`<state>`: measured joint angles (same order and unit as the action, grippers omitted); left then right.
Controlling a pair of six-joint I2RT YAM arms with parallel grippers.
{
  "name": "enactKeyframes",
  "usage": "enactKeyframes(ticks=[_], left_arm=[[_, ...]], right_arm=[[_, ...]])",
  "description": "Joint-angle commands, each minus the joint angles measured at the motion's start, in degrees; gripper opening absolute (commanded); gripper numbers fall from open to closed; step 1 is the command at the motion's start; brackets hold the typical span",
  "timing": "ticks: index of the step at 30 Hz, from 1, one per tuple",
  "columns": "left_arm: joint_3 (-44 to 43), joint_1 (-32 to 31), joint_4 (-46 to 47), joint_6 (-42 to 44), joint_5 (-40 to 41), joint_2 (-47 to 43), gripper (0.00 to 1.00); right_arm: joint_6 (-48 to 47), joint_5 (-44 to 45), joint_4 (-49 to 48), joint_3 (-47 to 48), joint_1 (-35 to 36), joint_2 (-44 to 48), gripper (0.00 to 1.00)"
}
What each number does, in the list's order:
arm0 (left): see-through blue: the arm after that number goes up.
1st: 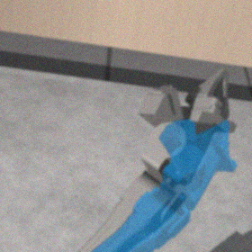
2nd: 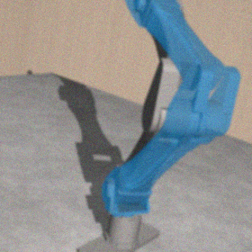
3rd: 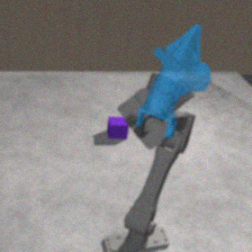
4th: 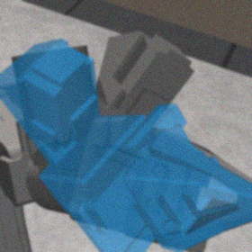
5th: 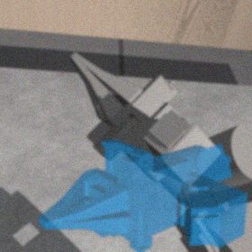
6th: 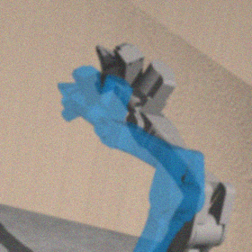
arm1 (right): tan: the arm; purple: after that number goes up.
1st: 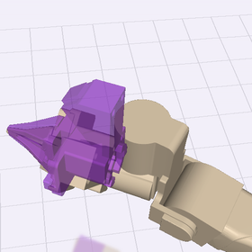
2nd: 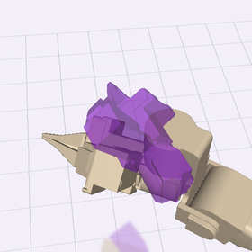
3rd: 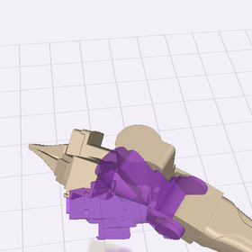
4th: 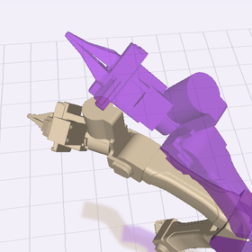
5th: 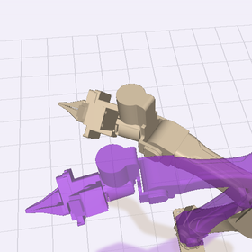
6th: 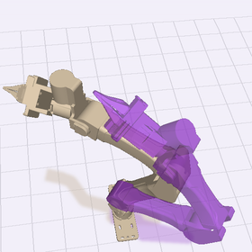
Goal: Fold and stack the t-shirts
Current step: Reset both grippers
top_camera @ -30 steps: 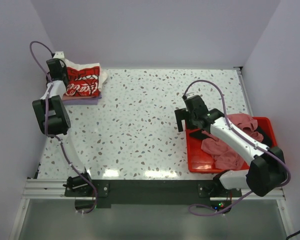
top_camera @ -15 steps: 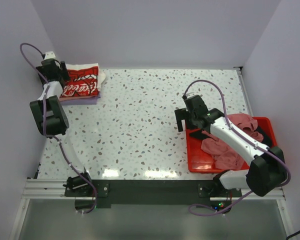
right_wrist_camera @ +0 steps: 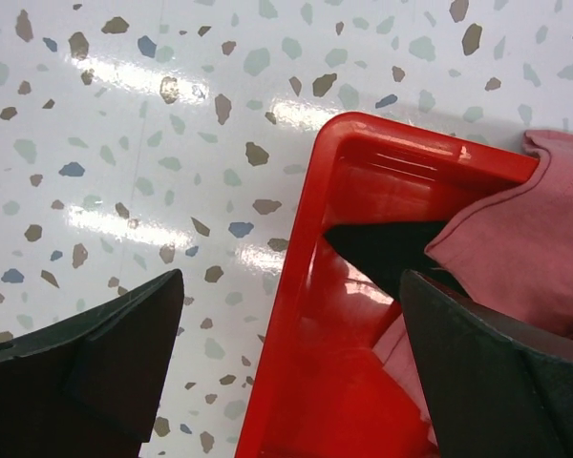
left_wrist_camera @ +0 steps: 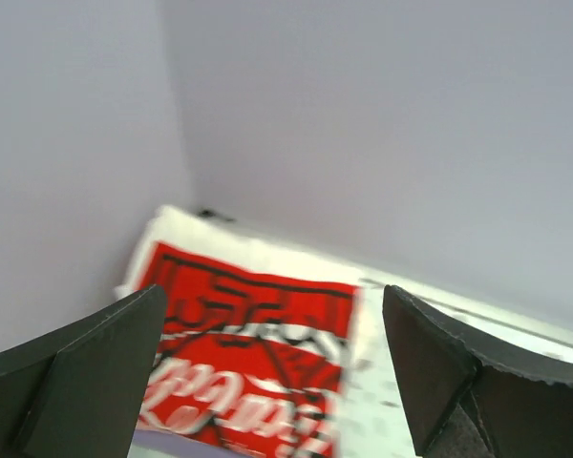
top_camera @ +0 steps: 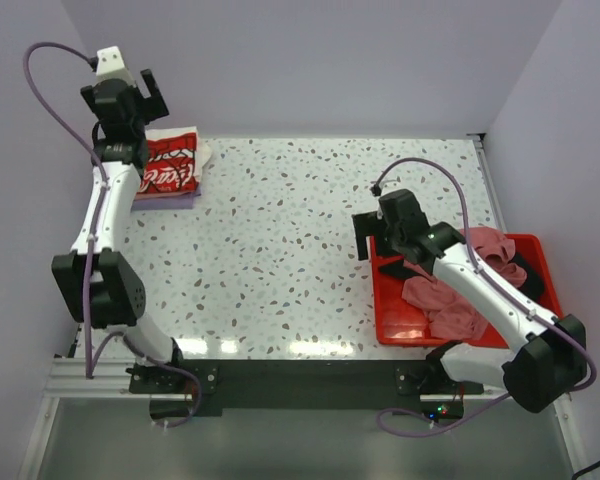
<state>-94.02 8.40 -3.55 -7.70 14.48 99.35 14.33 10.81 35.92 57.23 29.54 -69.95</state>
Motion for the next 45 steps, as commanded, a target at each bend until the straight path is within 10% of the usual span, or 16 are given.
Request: enactKeyframes(ticks=[1, 5, 24, 45], left_arm=[[3.13, -4.00, -5.55, -10.29, -2.60, -8.37, 1.00], [10.57, -8.74, -7.96, -17.60, -6.21, -17.58, 1.00], [55.78, -52.15, -28.42, -47.82, 24.18, -47.58, 1.00], [57.72, -57.18, -36.53, -48.46, 35.18, -58.83, 1.00]], right_arm=[[1.23, -2.10, -2.35, -0.89, -0.19, 2.27, 0.99], [1.06, -4.65, -3.49, -2.65, -0.27, 4.65, 0.99], [2.28, -10.72, -10.43, -11.44, -0.19, 14.67, 0.99], [6.86, -16.43, -22.21, -20.32, -0.19, 15.64, 0.99]])
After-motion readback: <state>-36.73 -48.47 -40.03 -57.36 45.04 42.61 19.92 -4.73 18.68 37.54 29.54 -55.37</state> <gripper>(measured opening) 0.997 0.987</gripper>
